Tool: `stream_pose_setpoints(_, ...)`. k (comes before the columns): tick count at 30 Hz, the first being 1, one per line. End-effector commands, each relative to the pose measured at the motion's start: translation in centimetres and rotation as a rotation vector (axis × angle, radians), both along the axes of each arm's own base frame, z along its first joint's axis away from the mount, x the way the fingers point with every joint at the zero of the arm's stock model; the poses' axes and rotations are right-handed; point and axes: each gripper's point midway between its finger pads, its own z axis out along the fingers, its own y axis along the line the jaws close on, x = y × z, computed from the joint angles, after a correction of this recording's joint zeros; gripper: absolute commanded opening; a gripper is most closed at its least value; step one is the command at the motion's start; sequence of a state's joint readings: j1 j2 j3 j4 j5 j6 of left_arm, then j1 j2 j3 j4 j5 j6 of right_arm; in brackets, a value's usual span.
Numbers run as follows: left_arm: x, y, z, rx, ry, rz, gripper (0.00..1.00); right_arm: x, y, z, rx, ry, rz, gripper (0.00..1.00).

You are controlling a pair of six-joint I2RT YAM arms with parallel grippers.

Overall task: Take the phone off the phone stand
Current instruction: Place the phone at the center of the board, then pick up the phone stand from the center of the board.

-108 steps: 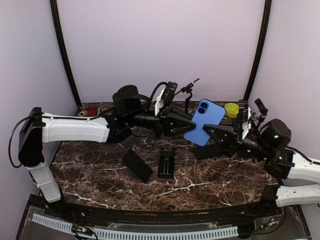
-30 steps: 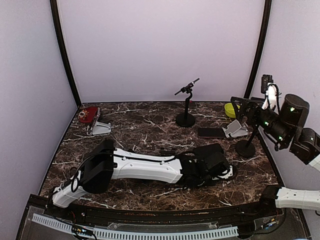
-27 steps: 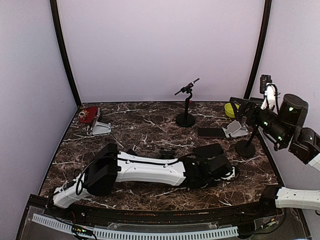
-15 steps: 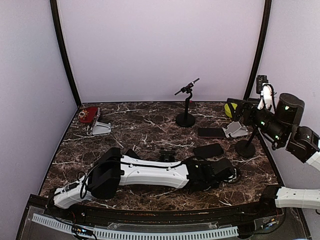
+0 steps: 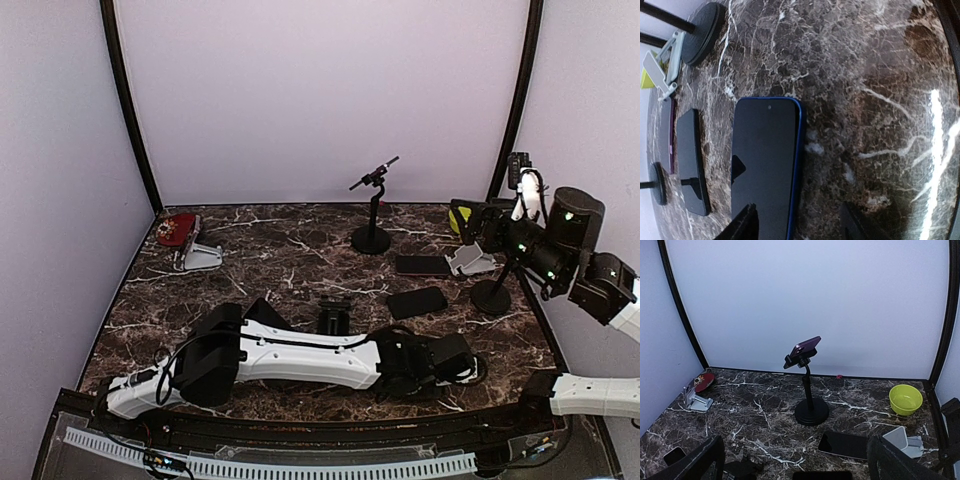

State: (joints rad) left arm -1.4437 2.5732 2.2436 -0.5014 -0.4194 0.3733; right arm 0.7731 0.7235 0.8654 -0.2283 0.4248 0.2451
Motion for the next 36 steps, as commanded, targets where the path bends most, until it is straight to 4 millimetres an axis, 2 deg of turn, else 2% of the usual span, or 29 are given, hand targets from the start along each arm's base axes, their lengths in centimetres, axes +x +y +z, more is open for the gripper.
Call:
stream_pose_setpoints(1,-1.5,-0.3,3.7,-0.083,0.123,-0.013,0.66,0.3,0.3,0.0,0.025,-0.005,0.009,1.0)
stream_pose_setpoints(6,-2.4,0.7,6.6,-0.142,0.205,-0.032,0.8,1.0,0.3,-0.9,0.038,0.042,0.01,1.0)
stream_pose_setpoints(13,-0.5,3.5,10.6,-0.227,0.277,0.031,0.84,2.2,0.1,-2.3,0.09,0.11,-0.002,1.0)
stream_pose_setpoints(18,1.3,6.1,12.7,-0.291,0.293,0.089,0.87,3.0,0.3,-3.2,0.102,0.153,-0.024,1.0)
stream_pose_setpoints(19,1.8,6.7,13.2,-0.309,0.294,0.104,0.88,3.1,0.4,-3.5,0.106,0.163,-0.026,1.0)
stream_pose_setpoints(20,2.2,7.4,13.4,-0.32,0.3,0.121,0.97,3.2,0.4,-3.6,0.109,0.17,-0.031,1.0)
stream_pose_setpoints(21,2.6,7.9,13.9,-0.339,0.312,0.135,0.99,3.4,0.4,-3.7,0.111,0.175,-0.038,1.0)
stream_pose_setpoints(27,6.1,12.0,16.5,-0.463,0.329,0.267,0.99,4.5,0.8,-4.8,0.138,0.229,-0.085,1.0)
stream_pose_setpoints(36,12.6,20.3,20.2,-0.651,0.306,0.536,0.99,4.8,4.4,-7.0,0.117,0.306,-0.11,1.0)
